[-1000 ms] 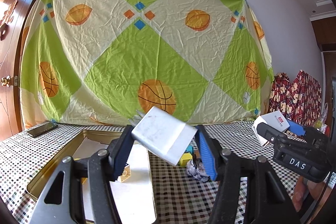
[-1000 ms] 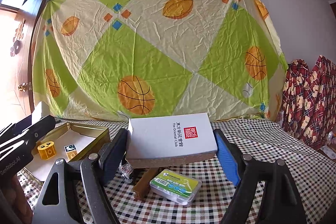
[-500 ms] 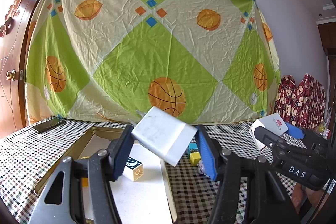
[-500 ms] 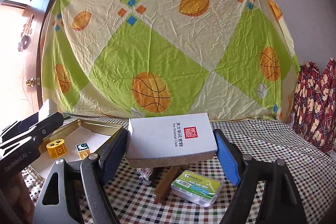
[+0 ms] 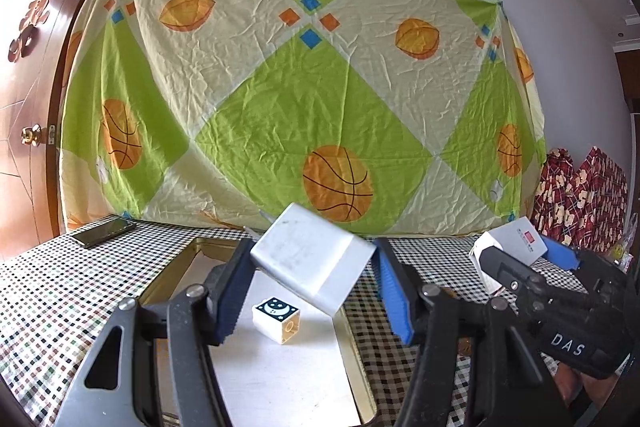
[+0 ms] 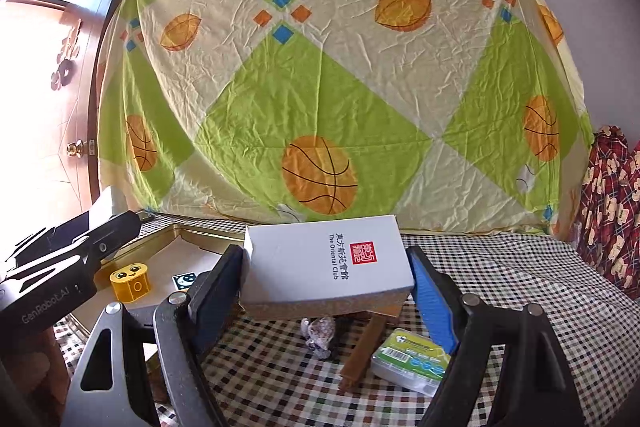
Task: Organize rigid objects
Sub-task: 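Lower white adapter and white box over the tin tray, then lower the adapter into the tin and open left tool while right tool releases the box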
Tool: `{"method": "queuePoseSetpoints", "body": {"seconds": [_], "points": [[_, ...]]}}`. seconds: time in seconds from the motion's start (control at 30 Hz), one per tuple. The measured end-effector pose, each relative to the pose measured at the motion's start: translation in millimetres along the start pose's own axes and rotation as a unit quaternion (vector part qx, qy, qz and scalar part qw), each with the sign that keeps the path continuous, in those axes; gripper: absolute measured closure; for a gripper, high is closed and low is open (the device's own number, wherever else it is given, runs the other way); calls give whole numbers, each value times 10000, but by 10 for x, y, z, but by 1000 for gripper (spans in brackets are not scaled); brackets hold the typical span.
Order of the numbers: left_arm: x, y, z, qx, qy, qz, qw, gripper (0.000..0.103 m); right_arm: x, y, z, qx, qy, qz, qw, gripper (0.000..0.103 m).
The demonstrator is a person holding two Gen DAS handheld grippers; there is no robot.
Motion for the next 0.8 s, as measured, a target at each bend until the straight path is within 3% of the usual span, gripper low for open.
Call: {"method": "queuePoseSetpoints", "body": {"seconds": [0.8], "points": [[-78,507,2,-443,140,-114,9989,44,-228,572,87,-517,-116,-235,9983,21]]}}
Point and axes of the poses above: each gripper's, at about its wrist camera, not at the fingertips, and z roughly the way its jaws point, y to its left, x to its underside, the point moved 8 cm from there along z, roughly the way its jaws point, and after that the axes turned 15 degrees about -z, right-handed, at the moved point
